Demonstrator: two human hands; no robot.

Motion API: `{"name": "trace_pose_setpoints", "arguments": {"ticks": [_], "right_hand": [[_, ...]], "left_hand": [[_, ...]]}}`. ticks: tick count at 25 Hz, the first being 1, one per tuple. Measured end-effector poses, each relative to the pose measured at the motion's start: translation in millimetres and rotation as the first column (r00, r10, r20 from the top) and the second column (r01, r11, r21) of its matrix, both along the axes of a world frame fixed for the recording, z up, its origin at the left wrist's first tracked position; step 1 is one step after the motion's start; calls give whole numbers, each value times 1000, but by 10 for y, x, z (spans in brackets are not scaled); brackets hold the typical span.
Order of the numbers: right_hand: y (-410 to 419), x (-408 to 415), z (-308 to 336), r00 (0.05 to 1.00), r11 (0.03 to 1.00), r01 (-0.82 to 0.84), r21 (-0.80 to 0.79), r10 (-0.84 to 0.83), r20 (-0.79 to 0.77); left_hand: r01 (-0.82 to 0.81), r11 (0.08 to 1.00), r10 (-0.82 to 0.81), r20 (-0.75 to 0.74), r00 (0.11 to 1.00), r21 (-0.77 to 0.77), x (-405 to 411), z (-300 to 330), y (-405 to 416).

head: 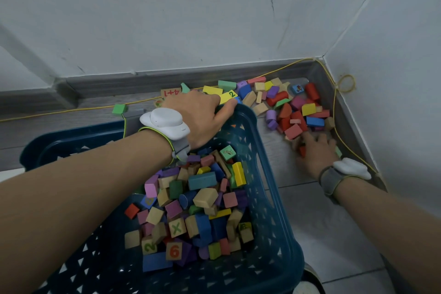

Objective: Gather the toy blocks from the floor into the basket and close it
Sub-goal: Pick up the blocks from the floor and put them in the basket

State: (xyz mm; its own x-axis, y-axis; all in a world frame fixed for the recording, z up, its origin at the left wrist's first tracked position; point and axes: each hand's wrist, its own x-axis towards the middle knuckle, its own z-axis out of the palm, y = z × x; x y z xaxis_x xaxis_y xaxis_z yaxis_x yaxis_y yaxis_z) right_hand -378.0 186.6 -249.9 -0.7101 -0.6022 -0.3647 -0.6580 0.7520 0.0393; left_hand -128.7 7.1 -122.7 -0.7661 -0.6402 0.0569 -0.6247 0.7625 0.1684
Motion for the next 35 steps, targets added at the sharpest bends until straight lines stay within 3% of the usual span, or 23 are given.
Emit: {"name": "trace_pose_setpoints", "arguments": {"ticks": [5, 11, 13, 14, 16, 18, 19, 21, 23, 25, 27, 28, 30, 32, 33, 34, 35], "right_hand": [[12, -24, -31, 994, 999, 19, -38, -15, 108], [29, 45, -89, 996, 985, 6, -174, 10, 89], [-44, 74, 65, 971, 954, 129, -271, -66, 229], [-103, 86, 199, 926, 904, 269, -332, -149, 345], [-252, 104, 519, 763, 698, 575, -428, -269, 587], [-434, 194, 925, 642, 583, 673, -455, -154, 751], [-517, 269, 1150, 587, 603, 659, -451, -36, 809], [-637, 494, 1668, 449, 740, 500, -450, 223, 865], [-702, 711, 2062, 308, 869, 223, -441, 366, 878], [-708, 908, 2279, 235, 911, -96, -400, 411, 881], [-700, 1010, 2329, 253, 894, -293, -340, 415, 874], [-703, 998, 2294, 273, 897, -287, -336, 413, 869], [-729, 831, 2144, 363, 924, -18, -383, 363, 859], [-696, 534, 1850, 511, 831, 330, -448, 242, 825], [-646, 352, 1642, 627, 784, 390, -482, 156, 763], [-561, 171, 1407, 758, 800, 354, -484, 57, 649], [-445, 14, 1167, 870, 880, 250, -403, -21, 493]], "left_hand": [[12, 1000, -12, -19, 1000, -11, 7, 2, 4], [15, 1000, -15, -12, 1000, -9, 3, 12, -1], [22, 1000, -23, -12, 1000, -15, 4, 6, -1], [24, 1000, -24, -8, 1000, -16, 10, 6, 1], [29, 999, -29, -5, 1000, -14, 18, 9, -5], [36, 999, -36, 15, 999, -9, 16, 31, -20], [41, 999, -40, 22, 999, -13, 17, 38, -12], [42, 999, -41, 17, 999, -16, 15, 39, -4], [50, 999, -50, 22, 999, 0, 30, 86, 4], [90, 995, -94, 111, 989, 38, 34, 152, -9], [94, 993, -107, 205, 973, 73, 31, 188, -9], [97, 993, -107, 172, 979, 65, 42, 166, -15], [88, 996, -89, 70, 994, 15, 51, 112, -14], [80, 997, -80, 43, 996, 11, 45, 62, -12], [79, 996, -80, 49, 996, 28, 47, 52, -13], [77, 996, -78, 48, 996, 34, 46, 47, -21], [81, 996, -82, 37, 996, 34, 44, 62, -27]]}}
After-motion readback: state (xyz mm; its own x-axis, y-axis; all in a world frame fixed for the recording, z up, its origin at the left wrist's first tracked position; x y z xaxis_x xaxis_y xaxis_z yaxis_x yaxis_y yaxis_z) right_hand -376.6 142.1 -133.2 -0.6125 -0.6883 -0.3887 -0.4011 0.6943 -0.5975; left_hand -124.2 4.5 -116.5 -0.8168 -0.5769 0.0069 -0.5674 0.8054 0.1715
